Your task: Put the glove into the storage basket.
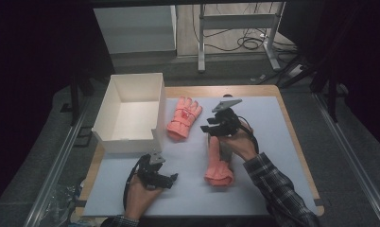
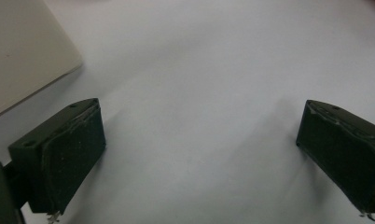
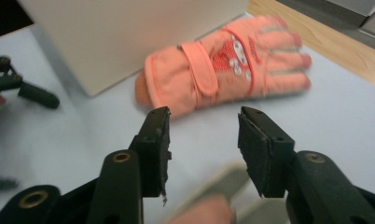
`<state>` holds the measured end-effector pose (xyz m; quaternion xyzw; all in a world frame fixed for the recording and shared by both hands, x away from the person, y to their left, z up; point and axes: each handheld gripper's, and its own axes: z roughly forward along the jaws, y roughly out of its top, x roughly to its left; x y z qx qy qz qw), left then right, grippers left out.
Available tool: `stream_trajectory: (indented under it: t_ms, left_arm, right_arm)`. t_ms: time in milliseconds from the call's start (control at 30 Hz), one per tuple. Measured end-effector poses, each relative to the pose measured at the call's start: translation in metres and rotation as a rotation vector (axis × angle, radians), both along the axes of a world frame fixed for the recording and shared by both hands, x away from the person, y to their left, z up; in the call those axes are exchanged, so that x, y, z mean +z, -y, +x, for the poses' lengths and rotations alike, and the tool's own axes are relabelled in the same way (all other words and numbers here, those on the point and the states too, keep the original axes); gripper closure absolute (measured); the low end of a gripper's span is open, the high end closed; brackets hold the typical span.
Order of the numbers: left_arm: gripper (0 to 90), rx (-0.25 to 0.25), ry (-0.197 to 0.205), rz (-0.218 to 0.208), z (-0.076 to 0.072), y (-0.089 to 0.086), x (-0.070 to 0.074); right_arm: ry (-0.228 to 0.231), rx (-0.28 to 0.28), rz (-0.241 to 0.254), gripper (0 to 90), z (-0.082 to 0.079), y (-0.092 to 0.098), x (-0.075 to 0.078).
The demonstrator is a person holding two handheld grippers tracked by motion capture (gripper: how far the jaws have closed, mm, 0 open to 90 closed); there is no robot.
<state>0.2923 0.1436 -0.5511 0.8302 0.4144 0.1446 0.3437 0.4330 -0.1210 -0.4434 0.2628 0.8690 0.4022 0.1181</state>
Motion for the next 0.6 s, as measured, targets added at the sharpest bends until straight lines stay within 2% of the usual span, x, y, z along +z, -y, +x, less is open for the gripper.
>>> stream_trajectory:
  t_ms: [67, 100, 133, 400, 500, 600]
  left_arm:
    - [1.0, 0.0, 0.0, 0.001, 0.0, 0.0, 0.0]
    - [1.0, -0.001, 0.0, 0.002, 0.0, 0.0, 0.0]
    - [1.0, 0.0, 0.0, 0.002, 0.0, 0.0, 0.0]
    - [1.1, 0.001, -0.001, 0.0, 0.0, 0.0, 0.0]
    - [1.1, 0.0, -0.001, 0.002, 0.0, 0.0, 0.0]
    - [1.1, 0.0, -0.001, 0.0, 0.0, 0.0, 0.0]
  right_arm:
    - [0.001, 0.009, -0.016, 56.9, 0.011, -0.013, 0.001]
    - [0.002, 0.019, -0.033, 57.9, 0.021, -0.024, 0.001]
    - [0.002, 0.019, -0.033, 58.8, 0.021, -0.024, 0.001]
    - [-0.033, 0.013, -0.072, 65.8, 0.061, -0.055, -0.009]
    - [-0.039, 0.015, -0.104, 65.8, 0.073, -0.068, -0.019]
    - [-0.037, 0.022, -0.112, 64.4, 0.079, -0.074, -0.024]
